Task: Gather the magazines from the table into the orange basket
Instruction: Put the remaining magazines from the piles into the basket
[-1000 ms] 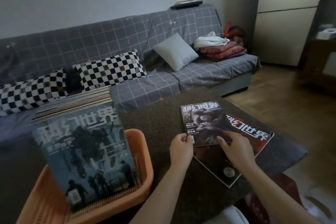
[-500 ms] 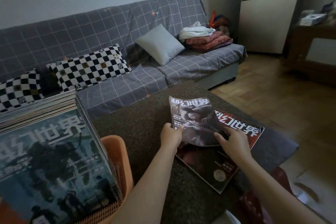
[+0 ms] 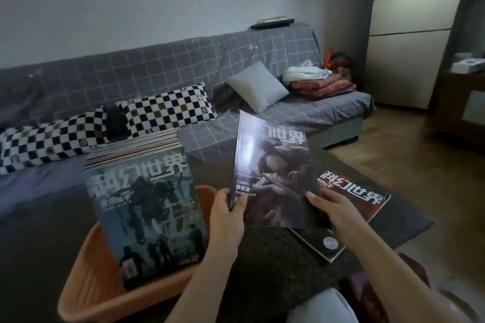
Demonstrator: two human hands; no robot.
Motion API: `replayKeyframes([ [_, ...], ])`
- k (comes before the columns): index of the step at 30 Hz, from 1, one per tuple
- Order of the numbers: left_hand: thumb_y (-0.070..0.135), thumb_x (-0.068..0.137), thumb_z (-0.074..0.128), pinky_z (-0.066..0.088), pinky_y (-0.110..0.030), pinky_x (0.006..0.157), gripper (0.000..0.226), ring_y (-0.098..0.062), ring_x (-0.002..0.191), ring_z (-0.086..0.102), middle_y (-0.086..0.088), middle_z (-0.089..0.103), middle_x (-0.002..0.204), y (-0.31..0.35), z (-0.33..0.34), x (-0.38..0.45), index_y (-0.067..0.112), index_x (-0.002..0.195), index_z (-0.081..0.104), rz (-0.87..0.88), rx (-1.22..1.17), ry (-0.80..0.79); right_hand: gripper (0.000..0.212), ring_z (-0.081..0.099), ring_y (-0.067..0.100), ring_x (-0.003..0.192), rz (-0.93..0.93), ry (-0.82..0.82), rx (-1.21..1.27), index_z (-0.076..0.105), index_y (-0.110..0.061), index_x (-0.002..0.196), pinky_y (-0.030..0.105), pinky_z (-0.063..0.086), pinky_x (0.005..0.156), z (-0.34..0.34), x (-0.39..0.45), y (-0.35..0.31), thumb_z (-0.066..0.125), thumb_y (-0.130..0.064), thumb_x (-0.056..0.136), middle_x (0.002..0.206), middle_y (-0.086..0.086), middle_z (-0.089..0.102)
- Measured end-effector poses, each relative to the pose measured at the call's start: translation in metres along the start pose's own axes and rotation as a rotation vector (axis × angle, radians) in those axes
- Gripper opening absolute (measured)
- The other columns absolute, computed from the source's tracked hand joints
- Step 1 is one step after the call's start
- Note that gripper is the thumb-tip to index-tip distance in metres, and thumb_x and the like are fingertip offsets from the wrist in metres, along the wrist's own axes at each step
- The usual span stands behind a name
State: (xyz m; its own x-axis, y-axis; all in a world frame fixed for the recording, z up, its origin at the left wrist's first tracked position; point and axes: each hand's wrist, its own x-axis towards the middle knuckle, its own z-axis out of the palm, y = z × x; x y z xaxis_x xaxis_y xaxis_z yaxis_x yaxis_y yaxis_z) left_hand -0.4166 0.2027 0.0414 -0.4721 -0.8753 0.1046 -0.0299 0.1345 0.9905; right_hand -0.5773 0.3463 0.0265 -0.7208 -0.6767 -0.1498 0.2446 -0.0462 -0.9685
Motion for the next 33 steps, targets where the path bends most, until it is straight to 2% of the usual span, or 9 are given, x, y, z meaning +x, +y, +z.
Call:
replayKeyframes([
  [3, 0.019, 0.097, 0.056, 0.055, -0.03, 0.077, 0.011, -0.011, 0.091, 0.067, 0.004, 0.07, 0.1, 0.016, -0.036, -0.014, 0.029, 0.096, 0.06, 0.041, -0.032, 0.026, 0.021, 0.07, 0.026, 0.091, -0.02, -0.067, 0.062, 0.065, -0.012, 0.11, 0.035, 0.055, 0.071, 0.033, -0.014, -0.011, 0.061, -0.014, 0.089, 0.101, 0.01, 0.073],
  [5, 0.019, 0.097, 0.055, 0.056, -0.039, 0.084, 0.007, -0.02, 0.096, 0.066, -0.004, 0.069, 0.104, 0.022, -0.061, -0.021, 0.023, 0.101, 0.059, 0.053, -0.043, 0.049, 0.025, 0.068, 0.027, 0.097, -0.046, -0.072, 0.071, 0.061, -0.013, 0.115, 0.039, 0.054, 0.077, 0.056, -0.022, -0.016, 0.06, -0.012, 0.089, 0.107, 0.009, 0.071],
  [8, 0.023, 0.098, 0.053, 0.056, -0.035, 0.078, 0.006, -0.019, 0.094, 0.067, -0.004, 0.068, 0.103, 0.025, -0.096, -0.028, 0.022, 0.102, 0.058, 0.083, -0.047, 0.092, 0.032, 0.065, 0.029, 0.103, -0.089, -0.133, 0.059, 0.055, -0.015, 0.121, 0.047, 0.052, 0.088, 0.09, -0.037, -0.021, 0.059, -0.01, 0.09, 0.112, 0.009, 0.068],
  [13, 0.026, 0.098, 0.051, 0.056, -0.019, 0.064, 0.019, -0.003, 0.087, 0.07, 0.015, 0.072, 0.097, 0.019, -0.157, -0.031, 0.041, 0.107, 0.056, 0.081, -0.103, 0.078, 0.031, 0.063, 0.024, 0.105, -0.12, -0.233, -0.017, 0.051, -0.017, 0.119, 0.05, 0.05, 0.093, 0.14, -0.049, -0.021, 0.056, -0.005, 0.091, 0.114, 0.006, 0.065],
  [17, 0.021, 0.094, 0.06, 0.055, -0.02, 0.069, 0.033, 0.004, 0.089, 0.067, 0.024, 0.069, 0.098, 0.009, -0.198, -0.025, 0.053, 0.1, 0.057, 0.079, 0.115, 0.092, 0.031, 0.062, 0.024, 0.107, -0.149, -0.249, -0.133, 0.053, -0.016, 0.116, 0.048, 0.048, 0.096, 0.171, -0.041, -0.009, 0.059, -0.003, 0.089, 0.112, 0.006, 0.067],
  [19, 0.022, 0.091, 0.065, 0.051, -0.017, 0.067, 0.032, 0.01, 0.084, 0.064, 0.021, 0.07, 0.095, 0.003, -0.214, -0.021, 0.053, 0.092, 0.058, 0.07, 0.246, 0.144, 0.028, 0.063, 0.019, 0.105, -0.174, -0.268, -0.233, 0.056, -0.023, 0.107, 0.041, 0.052, 0.09, 0.185, -0.033, -0.002, 0.061, -0.004, 0.088, 0.106, -0.001, 0.069],
  [22, 0.025, 0.085, 0.071, 0.046, -0.019, 0.065, 0.027, 0.0, 0.086, 0.064, 0.014, 0.068, 0.096, -0.009, -0.229, -0.015, 0.045, 0.091, 0.056, 0.034, 0.37, 0.203, 0.027, 0.062, 0.012, 0.102, -0.237, -0.269, -0.466, 0.052, -0.034, 0.095, 0.019, 0.047, 0.071, 0.202, -0.021, 0.009, 0.063, -0.011, 0.087, 0.096, -0.015, 0.065],
  [28, 0.024, 0.081, 0.076, 0.044, -0.02, 0.056, 0.021, -0.003, 0.075, 0.062, 0.009, 0.067, 0.083, -0.032, -0.237, -0.008, 0.031, 0.088, 0.057, -0.071, 0.509, 0.32, 0.06, 0.056, 0.014, 0.114, -0.289, -0.208, -0.705, 0.042, -0.033, 0.134, 0.019, 0.041, 0.084, 0.218, -0.009, 0.033, 0.069, -0.015, 0.083, 0.118, -0.008, 0.062],
  [33, 0.021, 0.084, 0.073, 0.056, -0.032, 0.067, 0.018, -0.013, 0.075, 0.067, 0.005, 0.067, 0.081, -0.036, -0.242, -0.002, 0.028, 0.081, 0.056, -0.099, 0.5, 0.388, 0.067, 0.055, 0.019, 0.118, -0.361, -0.166, -0.835, 0.039, -0.026, 0.14, 0.029, 0.044, 0.093, 0.224, -0.007, 0.04, 0.07, -0.015, 0.082, 0.127, -0.002, 0.06],
])
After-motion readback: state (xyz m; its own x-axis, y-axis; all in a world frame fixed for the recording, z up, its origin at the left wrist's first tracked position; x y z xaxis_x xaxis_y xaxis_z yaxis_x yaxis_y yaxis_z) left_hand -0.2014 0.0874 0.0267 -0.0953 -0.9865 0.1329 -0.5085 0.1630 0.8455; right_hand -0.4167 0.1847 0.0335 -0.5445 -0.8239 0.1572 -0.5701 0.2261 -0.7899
